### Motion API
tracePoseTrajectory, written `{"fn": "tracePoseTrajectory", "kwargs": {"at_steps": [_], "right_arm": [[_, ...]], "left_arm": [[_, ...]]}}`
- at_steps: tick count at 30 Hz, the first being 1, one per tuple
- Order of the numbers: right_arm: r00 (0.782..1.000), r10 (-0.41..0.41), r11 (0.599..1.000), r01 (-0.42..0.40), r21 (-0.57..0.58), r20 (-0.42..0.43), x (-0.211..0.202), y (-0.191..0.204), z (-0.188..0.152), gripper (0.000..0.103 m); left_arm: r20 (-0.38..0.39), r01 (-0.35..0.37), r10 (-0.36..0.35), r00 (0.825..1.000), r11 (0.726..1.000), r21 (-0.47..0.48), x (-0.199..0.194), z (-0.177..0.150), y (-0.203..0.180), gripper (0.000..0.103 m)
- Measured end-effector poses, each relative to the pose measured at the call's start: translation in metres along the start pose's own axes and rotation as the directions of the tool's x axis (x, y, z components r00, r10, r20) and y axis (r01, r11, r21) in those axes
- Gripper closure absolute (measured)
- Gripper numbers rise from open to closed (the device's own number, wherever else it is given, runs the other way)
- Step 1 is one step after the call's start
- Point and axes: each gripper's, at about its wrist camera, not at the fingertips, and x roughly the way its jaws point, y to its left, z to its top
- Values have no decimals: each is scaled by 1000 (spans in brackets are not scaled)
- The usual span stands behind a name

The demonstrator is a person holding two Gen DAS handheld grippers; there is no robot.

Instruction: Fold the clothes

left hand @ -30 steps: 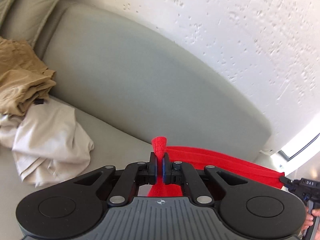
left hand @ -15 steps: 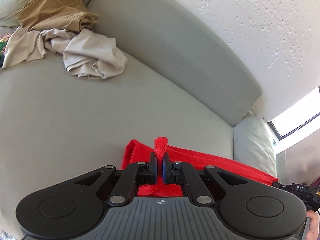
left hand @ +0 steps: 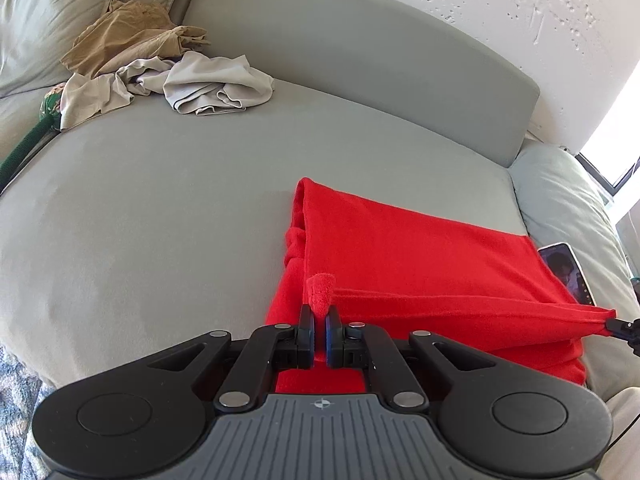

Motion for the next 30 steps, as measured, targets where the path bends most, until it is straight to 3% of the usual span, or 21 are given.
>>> {"fn": "tracePoseTrajectory", "kwargs": {"at_steps": [5,7,9,11,13,14,16,18,20,23,26,27,28,30], "right_arm": [[999,-40,999,39,-30,-23,7,-5,-14,100],[998,-59,997,57,-45,-37,11,-7,-20,97],[996,-62,997,59,-51,-58,11,-8,-23,87],[997,-60,994,57,-94,-37,-2,-6,-27,72],[998,-57,989,58,-135,14,-22,-2,-31,67],[997,-53,987,59,-151,48,-33,1,-31,59],[996,-32,984,45,-171,80,-44,9,-26,56],[999,9,983,0,-186,50,-37,20,-17,56],[999,34,978,-38,-205,-23,-10,35,-11,57],[992,38,980,-61,-187,-124,39,55,-5,70],[978,-6,991,-22,-134,-210,73,60,-3,70],[969,-14,992,-16,-122,-246,81,60,-3,70],[953,13,991,-52,-120,-302,81,60,-7,69],[909,72,982,-138,-132,-410,70,57,-15,67]], "left_arm": [[-65,-72,73,995,997,15,11,-7,0,94],[-84,-127,128,988,992,14,15,-9,0,76],[-39,-161,159,986,986,-32,-2,-11,3,68],[62,-176,181,982,981,-80,-31,-18,2,67],[171,-169,188,967,978,-119,-61,-24,0,67],[206,-138,160,965,983,-118,-69,-24,-1,68],[213,-46,62,975,996,-81,-70,-17,-13,68],[189,5,-5,982,1000,-1,-52,-7,-36,68],[145,13,-27,989,995,98,-19,3,-67,66],[49,9,-17,999,985,172,36,13,-94,65],[-94,-8,24,995,985,173,73,15,-91,71],[-164,27,0,986,986,165,76,14,-86,84],[-220,81,-45,975,984,158,70,10,-81,87],[-257,163,-117,959,973,165,38,0,-72,87]]}}
